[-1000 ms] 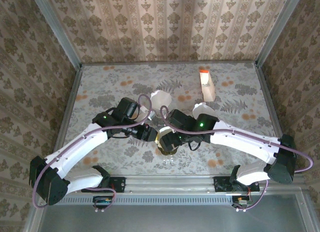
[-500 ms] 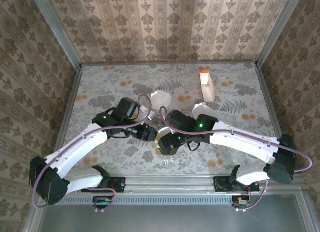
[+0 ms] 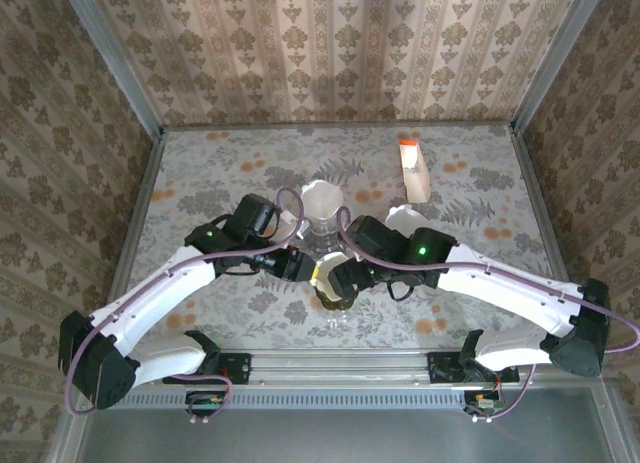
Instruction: Place the coffee filter in the dripper
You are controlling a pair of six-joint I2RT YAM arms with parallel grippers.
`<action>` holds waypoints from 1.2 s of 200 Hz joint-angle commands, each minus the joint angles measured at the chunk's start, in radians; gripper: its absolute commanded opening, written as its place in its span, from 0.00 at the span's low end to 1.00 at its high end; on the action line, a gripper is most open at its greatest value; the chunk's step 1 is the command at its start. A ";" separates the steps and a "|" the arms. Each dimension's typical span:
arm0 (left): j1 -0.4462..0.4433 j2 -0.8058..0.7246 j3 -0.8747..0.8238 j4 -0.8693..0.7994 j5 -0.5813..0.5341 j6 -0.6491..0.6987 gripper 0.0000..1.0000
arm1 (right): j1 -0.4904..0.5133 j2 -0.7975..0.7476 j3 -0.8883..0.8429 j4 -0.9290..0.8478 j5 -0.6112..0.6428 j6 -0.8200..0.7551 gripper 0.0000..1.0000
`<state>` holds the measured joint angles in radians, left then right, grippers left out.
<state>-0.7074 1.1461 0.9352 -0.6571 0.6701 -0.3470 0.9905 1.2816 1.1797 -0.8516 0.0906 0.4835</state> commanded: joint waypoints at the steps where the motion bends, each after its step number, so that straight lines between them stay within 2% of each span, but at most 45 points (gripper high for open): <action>1: -0.008 0.006 -0.002 0.005 0.020 -0.007 0.32 | -0.017 0.003 -0.013 -0.061 0.042 0.027 0.86; 79: -0.009 0.007 -0.001 0.011 0.022 -0.009 0.32 | -0.024 0.179 0.033 -0.044 0.019 0.018 0.87; 123: -0.008 0.006 0.000 0.010 0.025 -0.007 0.33 | -0.031 0.227 0.028 -0.043 0.014 0.030 0.87; 184: -0.008 -0.003 0.005 0.004 0.020 -0.010 0.42 | -0.032 0.288 0.040 -0.054 0.024 0.046 0.86; 218: -0.008 -0.022 0.011 -0.011 0.010 -0.009 0.50 | -0.032 0.304 0.040 -0.057 0.023 0.050 0.86; 240: -0.009 -0.025 0.014 -0.032 0.002 0.001 0.51 | -0.032 0.306 0.042 -0.053 0.021 0.053 0.86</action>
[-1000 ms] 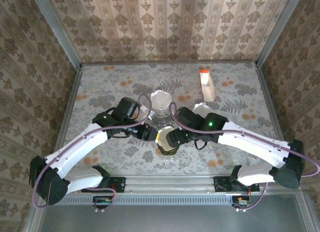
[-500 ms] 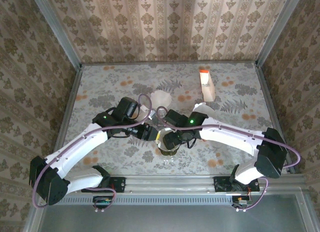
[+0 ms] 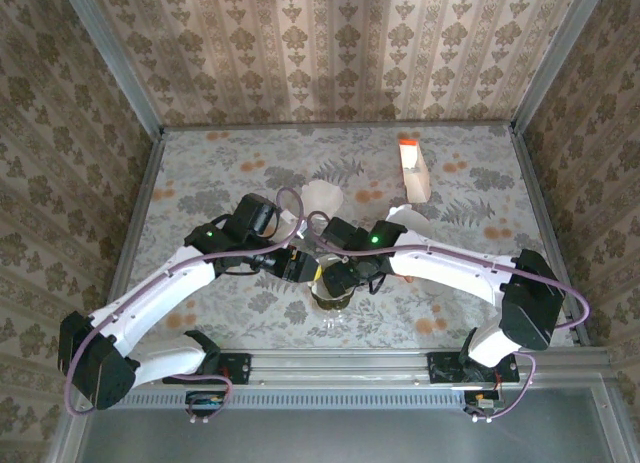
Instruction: Place the coffee filter in the dripper
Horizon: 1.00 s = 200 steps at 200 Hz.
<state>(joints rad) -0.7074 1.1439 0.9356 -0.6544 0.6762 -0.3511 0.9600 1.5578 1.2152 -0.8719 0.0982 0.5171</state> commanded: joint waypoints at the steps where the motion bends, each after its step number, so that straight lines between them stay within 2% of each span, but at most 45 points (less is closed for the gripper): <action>1: -0.009 -0.022 0.014 -0.036 -0.004 0.006 0.51 | -0.001 0.030 0.006 -0.033 0.014 0.020 0.86; 72: -0.014 -0.021 0.032 -0.118 -0.002 0.038 0.39 | -0.001 0.032 0.009 -0.038 0.013 0.024 0.85; 141: -0.016 -0.028 0.034 -0.127 -0.004 0.038 0.20 | -0.001 0.028 0.007 -0.037 0.017 0.029 0.85; 161: -0.016 -0.023 0.034 -0.122 -0.004 0.035 0.10 | -0.001 0.025 0.006 -0.038 0.019 0.030 0.85; 200: -0.017 -0.021 0.032 -0.111 -0.006 0.029 0.11 | -0.001 0.021 0.000 -0.028 0.016 0.034 0.85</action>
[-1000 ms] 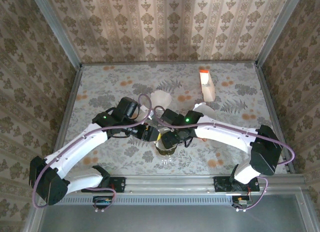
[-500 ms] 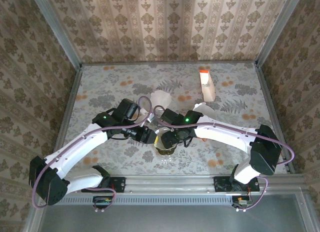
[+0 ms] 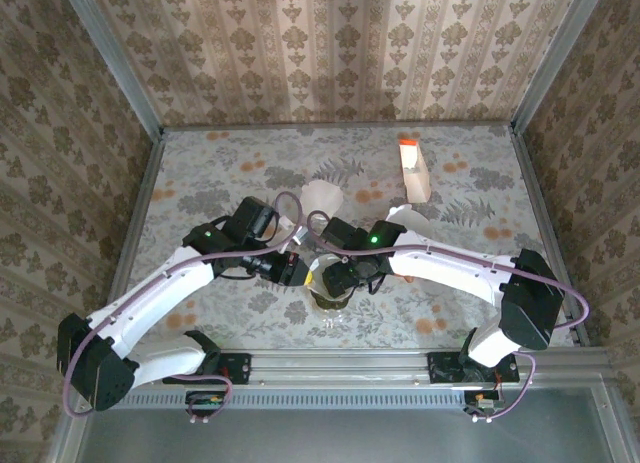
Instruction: Place the coffee filter in the dripper
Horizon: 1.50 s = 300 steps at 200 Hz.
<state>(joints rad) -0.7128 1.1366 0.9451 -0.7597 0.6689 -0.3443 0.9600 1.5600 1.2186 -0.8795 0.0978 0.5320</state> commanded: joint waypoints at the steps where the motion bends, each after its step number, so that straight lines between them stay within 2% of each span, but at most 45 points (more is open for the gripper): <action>1: -0.011 -0.014 0.023 -0.006 0.001 0.022 0.11 | -0.001 0.018 -0.004 -0.019 0.016 0.019 0.85; 33: -0.011 -0.015 0.020 -0.002 -0.006 0.017 0.24 | -0.001 -0.016 -0.015 0.031 0.004 0.013 0.87; 72: -0.011 -0.014 0.020 0.002 -0.007 0.015 0.25 | -0.001 -0.096 -0.023 0.084 0.013 0.004 0.89; 125: -0.011 -0.011 0.019 0.010 -0.005 0.014 0.25 | -0.001 -0.162 -0.026 0.058 0.059 0.014 0.90; 206: -0.011 -0.012 0.019 0.022 -0.015 0.006 0.29 | -0.001 -0.367 -0.087 0.093 0.160 0.036 0.90; 300: -0.010 -0.046 0.029 0.020 -0.071 -0.010 0.50 | -0.001 -0.424 -0.100 0.103 0.194 0.037 0.90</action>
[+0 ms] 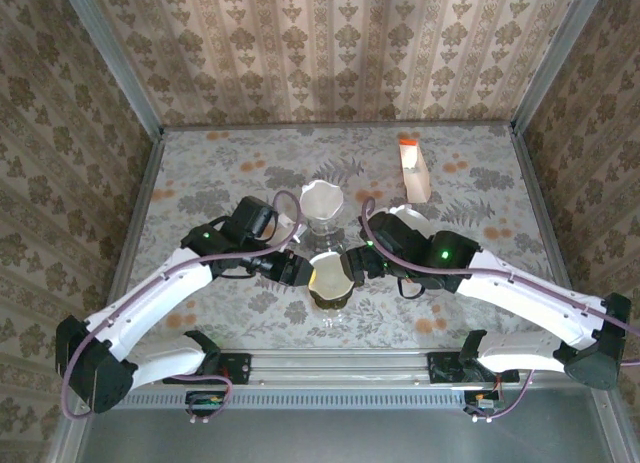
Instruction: Place the coffee filter in the dripper
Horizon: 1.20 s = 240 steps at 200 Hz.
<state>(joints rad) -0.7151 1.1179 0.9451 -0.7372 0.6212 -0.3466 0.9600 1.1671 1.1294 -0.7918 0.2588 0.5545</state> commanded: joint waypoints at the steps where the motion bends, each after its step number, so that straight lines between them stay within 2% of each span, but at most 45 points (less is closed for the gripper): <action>1: -0.007 -0.028 0.028 -0.002 -0.024 -0.008 0.51 | -0.001 -0.032 -0.011 0.016 0.034 0.015 0.90; 46: -0.001 -0.063 0.035 -0.008 -0.057 -0.018 0.67 | -0.001 -0.059 -0.013 0.025 0.049 0.013 0.90; 48: -0.001 -0.066 0.036 -0.008 -0.060 -0.018 0.74 | -0.001 -0.060 -0.013 0.025 0.050 0.013 0.90; 51: 0.000 -0.068 0.038 -0.008 -0.062 -0.018 0.94 | -0.001 -0.062 -0.014 0.025 0.053 0.012 0.90; 55: 0.003 -0.072 0.040 -0.008 -0.064 -0.018 0.99 | -0.001 -0.066 -0.013 0.026 0.056 0.011 0.90; 87: 0.034 -0.121 0.049 0.000 -0.094 -0.039 1.00 | -0.001 -0.108 -0.013 0.038 0.100 -0.001 0.91; 123: 0.120 -0.214 0.001 0.090 -0.116 -0.099 1.00 | -0.001 -0.145 -0.013 0.042 0.192 -0.027 0.97; 143: 0.169 -0.280 -0.015 0.154 -0.172 -0.111 1.00 | -0.001 -0.157 -0.008 0.056 0.262 -0.044 1.00; 170: 0.200 -0.363 -0.034 0.243 -0.338 -0.098 1.00 | -0.017 -0.199 -0.024 0.133 0.356 -0.092 1.00; 185: 0.234 -0.367 -0.044 0.287 -0.396 -0.079 1.00 | -0.066 -0.220 -0.034 0.163 0.384 -0.096 1.00; 195: 0.252 -0.351 -0.046 0.318 -0.416 -0.067 1.00 | -0.125 -0.229 -0.037 0.174 0.363 -0.097 1.00; 222: 0.368 -0.292 -0.040 0.405 -0.460 -0.066 1.00 | -0.296 -0.242 -0.053 0.195 0.311 -0.065 1.00; 240: 0.425 -0.251 -0.050 0.469 -0.553 -0.055 1.00 | -0.373 -0.263 -0.087 0.233 0.318 -0.062 1.00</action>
<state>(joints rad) -0.3508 0.8253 0.9154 -0.3977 0.2058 -0.4294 0.6621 0.9325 1.0882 -0.6182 0.5549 0.4847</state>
